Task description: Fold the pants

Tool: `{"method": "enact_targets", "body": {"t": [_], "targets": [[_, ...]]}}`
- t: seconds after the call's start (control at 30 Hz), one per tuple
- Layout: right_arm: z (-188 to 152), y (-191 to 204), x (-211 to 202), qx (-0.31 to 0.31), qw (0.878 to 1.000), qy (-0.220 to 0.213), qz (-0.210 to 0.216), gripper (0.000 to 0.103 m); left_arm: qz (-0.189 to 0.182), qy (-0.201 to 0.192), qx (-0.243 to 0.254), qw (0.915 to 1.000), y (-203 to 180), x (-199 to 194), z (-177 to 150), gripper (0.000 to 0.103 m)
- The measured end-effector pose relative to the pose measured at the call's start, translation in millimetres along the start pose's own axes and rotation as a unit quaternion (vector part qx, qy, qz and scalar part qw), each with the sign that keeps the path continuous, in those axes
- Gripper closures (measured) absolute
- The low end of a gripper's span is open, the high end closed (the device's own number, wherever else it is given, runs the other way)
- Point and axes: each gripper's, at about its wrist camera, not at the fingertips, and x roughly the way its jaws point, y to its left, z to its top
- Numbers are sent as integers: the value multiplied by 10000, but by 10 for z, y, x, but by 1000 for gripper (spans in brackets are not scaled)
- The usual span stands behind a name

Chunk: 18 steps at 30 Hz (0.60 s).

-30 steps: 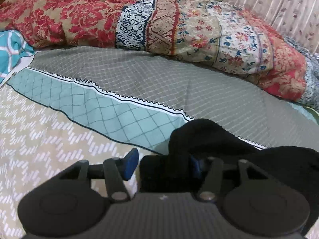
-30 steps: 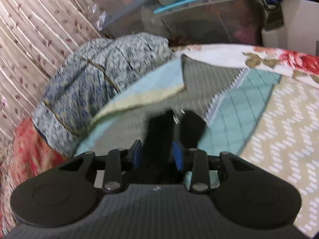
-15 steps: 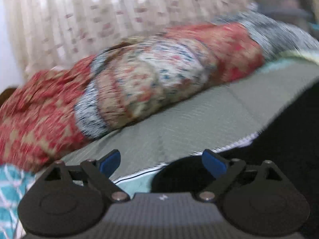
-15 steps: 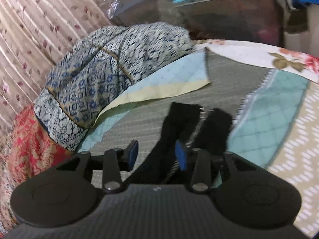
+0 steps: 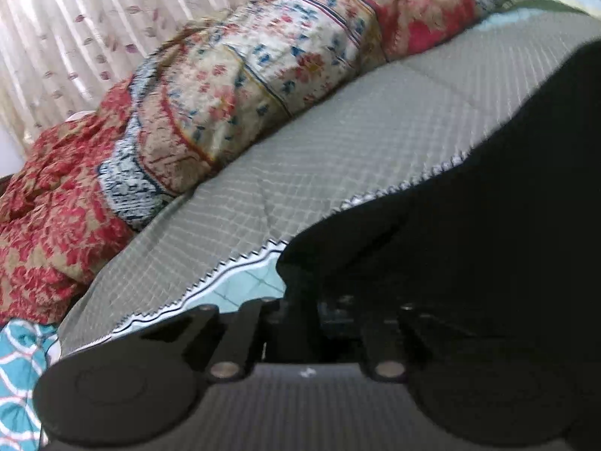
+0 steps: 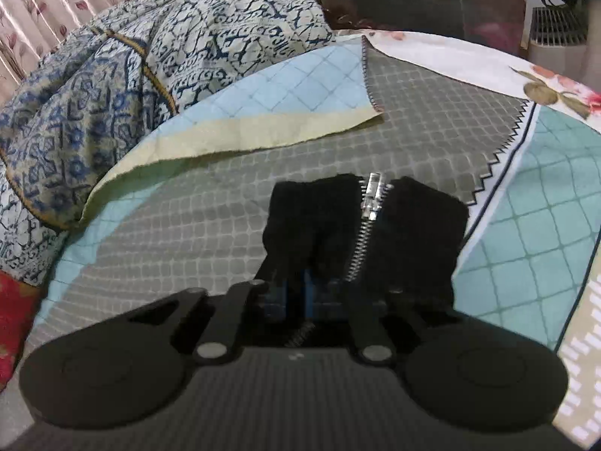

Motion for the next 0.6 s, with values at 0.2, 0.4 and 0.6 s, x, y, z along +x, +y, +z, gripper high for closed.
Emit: {"method": "enact_targets", "body": {"t": [0.2, 0.4, 0.6], "targets": [[142, -259, -854, 194, 9953, -524, 794, 96, 64, -585, -651, 9961, 276, -697, 100, 96], [133, -913, -1910, 518, 9830, -824, 1558, 96, 34, -1074, -989, 9893, 439, -1643, -114, 96], [-120, -2012, -2675, 1257, 9700, -885, 1883, 97, -294, -1016, -1235, 9867, 370, -2395, -704, 96]]}}
